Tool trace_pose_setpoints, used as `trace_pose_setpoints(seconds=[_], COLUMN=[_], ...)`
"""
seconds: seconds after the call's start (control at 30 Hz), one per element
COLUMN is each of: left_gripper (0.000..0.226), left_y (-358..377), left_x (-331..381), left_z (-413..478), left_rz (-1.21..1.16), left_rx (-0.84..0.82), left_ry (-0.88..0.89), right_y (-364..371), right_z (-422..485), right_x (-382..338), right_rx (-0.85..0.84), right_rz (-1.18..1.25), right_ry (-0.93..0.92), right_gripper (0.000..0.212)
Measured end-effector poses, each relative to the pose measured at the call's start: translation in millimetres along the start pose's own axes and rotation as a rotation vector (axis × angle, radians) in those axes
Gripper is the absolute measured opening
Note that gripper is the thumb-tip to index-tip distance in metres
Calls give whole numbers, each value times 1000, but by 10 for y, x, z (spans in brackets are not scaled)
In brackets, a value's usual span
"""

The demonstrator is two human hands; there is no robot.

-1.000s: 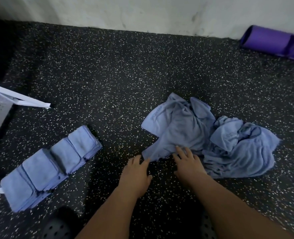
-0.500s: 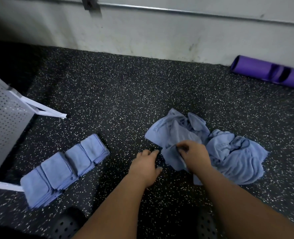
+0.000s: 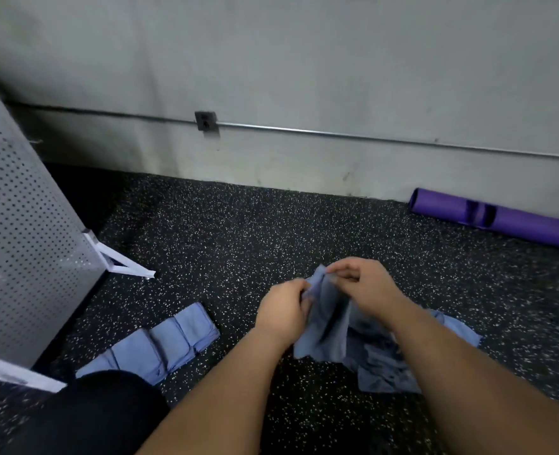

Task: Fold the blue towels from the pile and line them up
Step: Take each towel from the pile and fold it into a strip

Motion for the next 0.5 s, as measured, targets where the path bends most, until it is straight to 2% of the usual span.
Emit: trace_pose_setpoints(seconds=[0.13, 0.27, 0.4, 0.5], left_gripper=[16, 23, 34, 34], left_y=[-326, -660, -994, -1150], left_x=[338, 702, 1002, 1063], left_z=[-67, -104, -152, -192], left_rz=[-117, -147, -233, -265], left_rx=[56, 114, 140, 127], left_ry=[43, 121, 135, 117], right_y=[-322, -581, -684, -711], right_z=[-161, -380, -605, -793], right_x=[-305, -687, -978, -1141], right_rx=[81, 149, 141, 140], right_rz=[-88, -156, -112, 2], right_ry=[12, -75, -161, -209], right_gripper=[35, 32, 22, 16])
Point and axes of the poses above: each hand's wrist, its own z-axis towards the middle knuckle, its own y-axis out of the palm, x = y × z, the point moved 4 cm from there along z, towards the middle knuckle, and after that the axes turned 7 degrees about -z, right-handed, at the moved point
